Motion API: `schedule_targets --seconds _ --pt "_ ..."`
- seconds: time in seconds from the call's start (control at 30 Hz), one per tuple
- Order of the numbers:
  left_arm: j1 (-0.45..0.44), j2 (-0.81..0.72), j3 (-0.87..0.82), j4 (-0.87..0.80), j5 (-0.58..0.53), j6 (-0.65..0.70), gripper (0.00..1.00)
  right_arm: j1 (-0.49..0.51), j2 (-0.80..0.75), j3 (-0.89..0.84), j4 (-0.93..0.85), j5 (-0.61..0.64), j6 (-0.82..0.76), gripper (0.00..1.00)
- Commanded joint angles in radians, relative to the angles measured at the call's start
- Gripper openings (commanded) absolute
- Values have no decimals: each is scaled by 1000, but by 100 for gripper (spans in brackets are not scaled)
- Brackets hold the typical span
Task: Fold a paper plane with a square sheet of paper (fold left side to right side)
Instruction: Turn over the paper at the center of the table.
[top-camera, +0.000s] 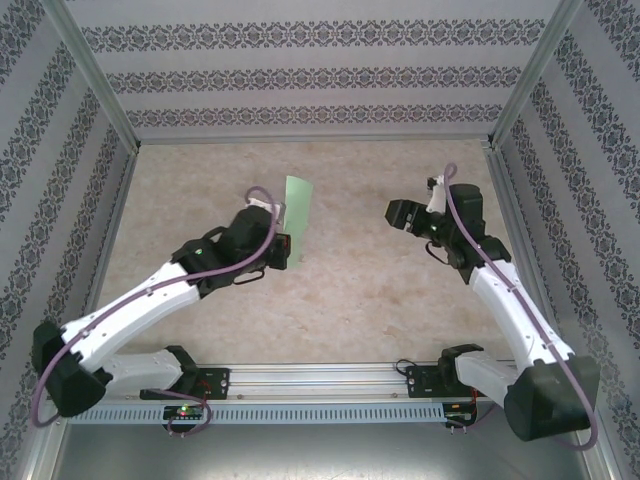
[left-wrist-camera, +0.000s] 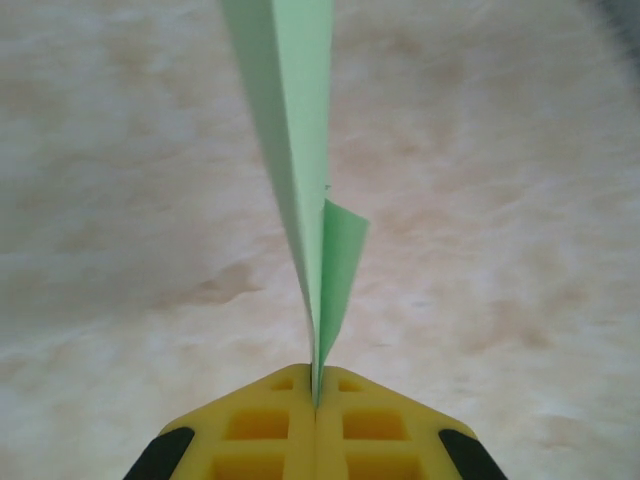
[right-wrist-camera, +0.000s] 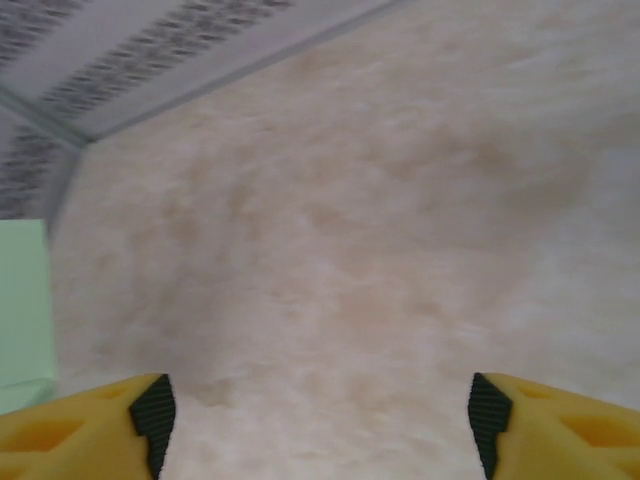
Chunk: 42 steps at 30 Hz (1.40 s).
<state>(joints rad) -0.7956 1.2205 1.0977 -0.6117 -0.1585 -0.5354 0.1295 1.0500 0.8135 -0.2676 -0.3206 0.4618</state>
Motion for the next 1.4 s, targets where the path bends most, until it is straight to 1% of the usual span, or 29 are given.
schedule_targets --seconds 0.0,0.07,0.13,0.23,0.33,0.37,0.53,0.73,0.8,0.9,0.97,1.07,1.2,1.37 --pt "-86 128 112 -308 -366 -42 0 -43 -38 -52 -74 133 -33 87" --pt "-134 222 197 -423 -479 -106 0 -67 -54 -68 -81 144 -29 97" --pt "-166 323 287 -536 -572 -188 0 -86 -67 -71 -93 151 -36 98" --pt "-188 464 403 -706 -642 -309 0 -101 -83 -62 -133 195 -43 98" --pt "-192 568 477 -816 -670 -390 0 -108 -106 -66 -157 244 -26 98" --pt "-192 590 487 -827 -670 -401 0 -108 -113 -66 -164 252 -18 98" --pt "-186 706 541 -798 -591 -373 0 -109 -137 -66 -199 265 -9 98" --pt "-161 882 645 -833 -477 -340 0 -110 -154 -51 -244 266 -17 98" --pt "-152 921 657 -804 -434 -311 0 -110 -168 -51 -259 271 -18 98" --pt "-133 968 665 -731 -341 -255 0 -110 -200 -48 -295 299 -31 98" --pt "-123 1005 693 -720 -303 -233 0 -109 -225 -50 -318 325 -42 98" --pt "-114 1042 736 -709 -264 -192 2 -110 -254 -56 -332 348 -44 98" --pt "-99 1058 757 -650 -175 -147 4 -110 -260 -56 -340 341 -48 98" --pt "-81 1079 787 -618 -94 -115 10 -110 -250 -59 -331 320 -39 98"
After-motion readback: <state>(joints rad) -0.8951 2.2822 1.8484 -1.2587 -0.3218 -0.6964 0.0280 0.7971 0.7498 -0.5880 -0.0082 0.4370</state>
